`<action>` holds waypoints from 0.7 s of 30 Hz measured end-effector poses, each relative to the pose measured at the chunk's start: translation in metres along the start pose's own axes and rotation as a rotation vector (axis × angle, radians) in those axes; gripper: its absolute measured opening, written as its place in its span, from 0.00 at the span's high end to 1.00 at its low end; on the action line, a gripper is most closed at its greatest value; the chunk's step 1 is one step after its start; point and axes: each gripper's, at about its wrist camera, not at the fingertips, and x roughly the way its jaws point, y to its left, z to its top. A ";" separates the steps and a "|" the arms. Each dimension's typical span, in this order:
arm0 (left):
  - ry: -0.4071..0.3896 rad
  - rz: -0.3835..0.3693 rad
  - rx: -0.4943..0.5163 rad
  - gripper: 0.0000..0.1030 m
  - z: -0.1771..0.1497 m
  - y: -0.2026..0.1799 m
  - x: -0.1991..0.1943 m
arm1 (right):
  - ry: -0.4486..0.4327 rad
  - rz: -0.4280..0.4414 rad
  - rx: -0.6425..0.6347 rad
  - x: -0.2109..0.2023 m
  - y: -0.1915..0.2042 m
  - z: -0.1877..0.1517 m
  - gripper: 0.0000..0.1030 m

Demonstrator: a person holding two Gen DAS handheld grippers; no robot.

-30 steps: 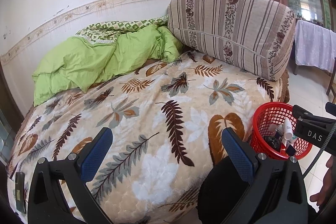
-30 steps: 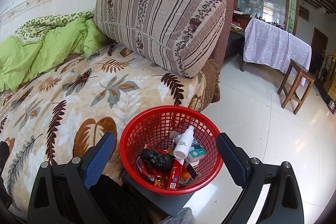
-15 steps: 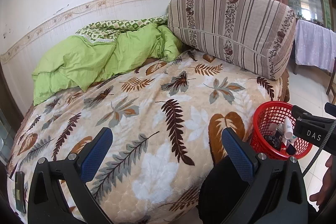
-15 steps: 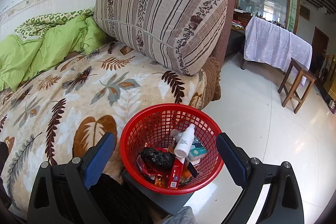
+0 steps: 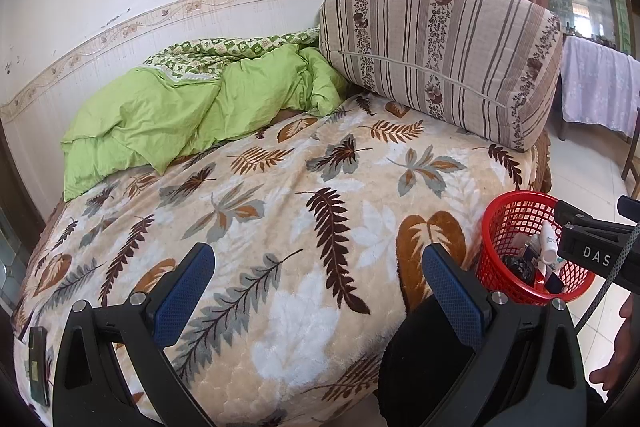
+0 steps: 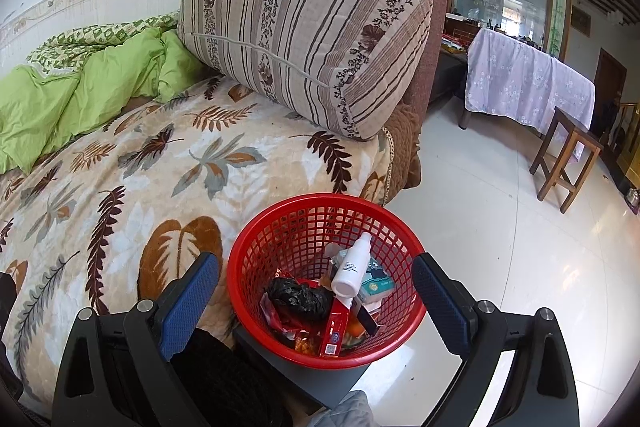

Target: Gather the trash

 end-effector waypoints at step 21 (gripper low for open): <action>0.002 -0.002 0.002 0.00 0.001 0.001 -0.001 | 0.000 0.000 0.000 0.000 0.000 0.000 0.05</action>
